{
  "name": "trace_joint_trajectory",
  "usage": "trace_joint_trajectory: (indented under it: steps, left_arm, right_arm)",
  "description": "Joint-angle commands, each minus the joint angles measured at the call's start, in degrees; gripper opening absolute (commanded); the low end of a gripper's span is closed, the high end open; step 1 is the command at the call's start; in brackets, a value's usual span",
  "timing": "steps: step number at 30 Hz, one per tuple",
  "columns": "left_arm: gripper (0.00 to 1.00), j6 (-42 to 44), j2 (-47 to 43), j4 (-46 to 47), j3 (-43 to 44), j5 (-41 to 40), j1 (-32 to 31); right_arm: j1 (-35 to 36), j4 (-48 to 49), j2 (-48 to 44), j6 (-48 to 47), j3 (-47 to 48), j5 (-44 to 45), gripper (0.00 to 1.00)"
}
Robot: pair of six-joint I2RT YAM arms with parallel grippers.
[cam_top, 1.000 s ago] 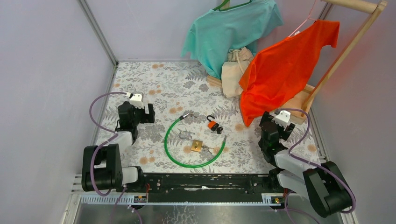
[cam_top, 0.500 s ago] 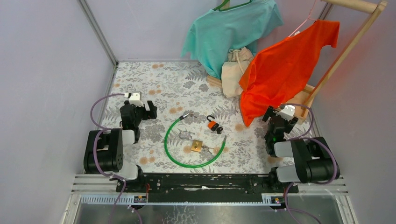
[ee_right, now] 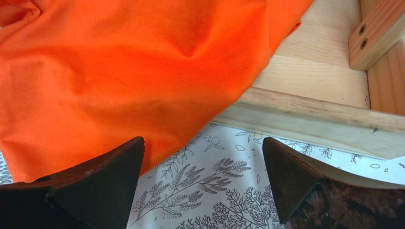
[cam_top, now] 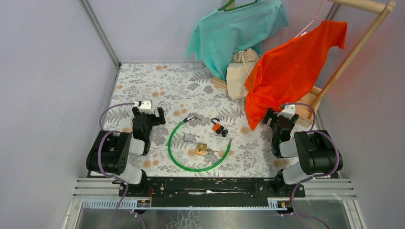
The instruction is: Unlock with the key
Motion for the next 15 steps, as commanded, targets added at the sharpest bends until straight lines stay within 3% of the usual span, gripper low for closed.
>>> trace_joint_trajectory:
  steps: [1, 15]
  left_arm:
    - [1.00, -0.1, 0.2, 5.5, 0.8, -3.7, 0.3]
    - [1.00, -0.3, 0.4, 4.4, 1.6, -2.1, 1.0]
  right_arm:
    - [-0.4, 5.2, -0.2, -0.3, 0.9, -0.9, 0.99]
    - [-0.4, 5.6, -0.1, -0.3, 0.8, -0.9, 0.99]
